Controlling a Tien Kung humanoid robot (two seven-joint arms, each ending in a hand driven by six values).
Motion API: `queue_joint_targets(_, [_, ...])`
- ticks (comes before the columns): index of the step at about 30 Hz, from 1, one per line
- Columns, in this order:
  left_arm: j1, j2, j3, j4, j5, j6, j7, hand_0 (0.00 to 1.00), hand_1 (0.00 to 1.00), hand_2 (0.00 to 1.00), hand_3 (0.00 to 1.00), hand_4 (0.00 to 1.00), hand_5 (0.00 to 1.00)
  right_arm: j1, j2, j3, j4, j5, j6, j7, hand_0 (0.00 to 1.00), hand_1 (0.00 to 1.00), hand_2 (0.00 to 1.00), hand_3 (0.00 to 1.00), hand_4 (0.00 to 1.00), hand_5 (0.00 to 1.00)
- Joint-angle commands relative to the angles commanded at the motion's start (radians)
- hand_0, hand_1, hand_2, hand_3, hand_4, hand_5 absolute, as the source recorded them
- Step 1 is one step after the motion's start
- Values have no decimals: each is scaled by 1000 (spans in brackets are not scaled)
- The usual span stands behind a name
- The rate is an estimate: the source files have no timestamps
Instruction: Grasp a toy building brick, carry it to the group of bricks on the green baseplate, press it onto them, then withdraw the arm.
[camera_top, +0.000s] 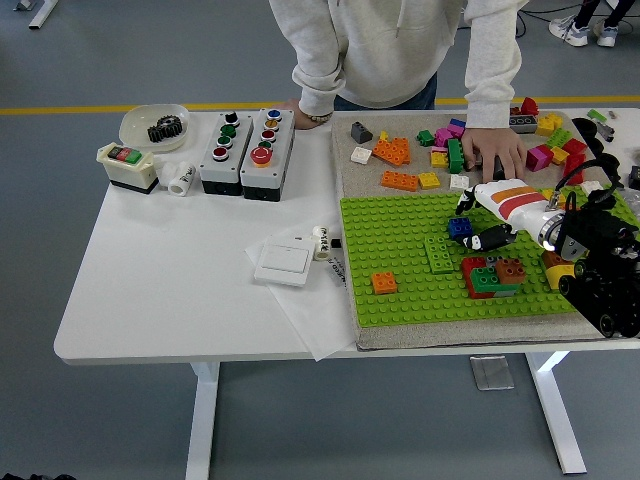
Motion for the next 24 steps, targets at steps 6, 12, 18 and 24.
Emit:
queue_joint_targets(6, [-3, 0, 1, -1, 0, -1, 1, 769, 748, 739, 600, 676, 592, 0, 3, -6, -10, 7, 1, 1, 602, 633, 640, 580, 803, 329])
queue_joint_targets(12, [-5, 1, 1, -1, 0, -1, 2, 769, 747, 742, 600, 676, 592, -2, 1, -10, -13, 11, -1, 4, 594, 630, 626, 566, 792, 343])
queue_joint_targets(18, [-6, 2, 3, -2, 0, -1, 3, 770, 746, 740, 599, 676, 592, -6, 1, -16, -16, 15, -8, 7, 575, 608, 602, 546, 774, 363])
queue_joint_targets(24, [-6, 2, 3, -2, 0, -2, 3, 770, 745, 740, 600, 676, 591, -11, 2, -20, -18, 18, -14, 9, 555, 570, 583, 526, 758, 385])
